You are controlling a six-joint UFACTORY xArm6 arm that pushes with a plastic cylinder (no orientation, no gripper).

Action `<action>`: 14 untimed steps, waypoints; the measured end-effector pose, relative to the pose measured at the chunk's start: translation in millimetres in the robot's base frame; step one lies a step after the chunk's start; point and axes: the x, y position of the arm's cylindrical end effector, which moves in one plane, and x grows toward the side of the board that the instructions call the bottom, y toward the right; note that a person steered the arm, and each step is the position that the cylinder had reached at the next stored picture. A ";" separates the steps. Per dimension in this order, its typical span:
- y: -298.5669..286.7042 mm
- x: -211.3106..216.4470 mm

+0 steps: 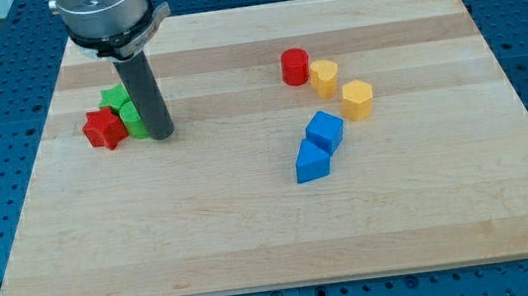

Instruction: Push the group of blocks a bit left

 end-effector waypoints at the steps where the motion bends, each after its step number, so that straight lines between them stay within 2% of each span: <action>1: 18.6 7.6; 2: 50.1 4.1; 3: 49.6 4.1; 4: 72.6 1.0; 5: 118.0 -19.8; 7: 229.2 -23.5; 8: 250.9 -32.3; 11: 201.6 -42.3; 12: 205.9 -71.2; 14: 270.4 -97.1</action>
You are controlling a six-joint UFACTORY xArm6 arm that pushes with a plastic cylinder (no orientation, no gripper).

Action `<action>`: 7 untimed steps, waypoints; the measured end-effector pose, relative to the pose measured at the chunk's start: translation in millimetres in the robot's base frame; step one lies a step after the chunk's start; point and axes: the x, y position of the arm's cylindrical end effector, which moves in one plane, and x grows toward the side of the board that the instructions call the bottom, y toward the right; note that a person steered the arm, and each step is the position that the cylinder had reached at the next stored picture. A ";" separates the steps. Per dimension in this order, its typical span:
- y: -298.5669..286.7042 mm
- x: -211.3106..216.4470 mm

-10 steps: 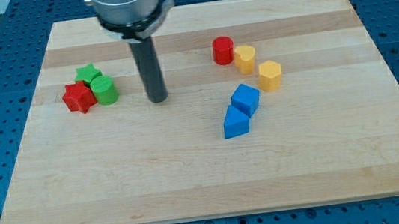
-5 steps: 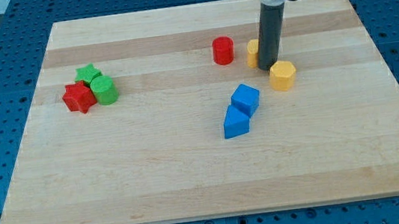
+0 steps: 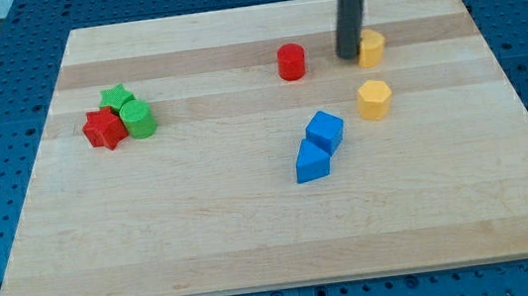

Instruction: Push the group of blocks a bit left

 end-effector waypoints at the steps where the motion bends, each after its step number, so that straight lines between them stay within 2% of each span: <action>1: 31.3 6.7; 3: 42.4 15.6; 5: 38.1 46.9; 7: 57.0 50.9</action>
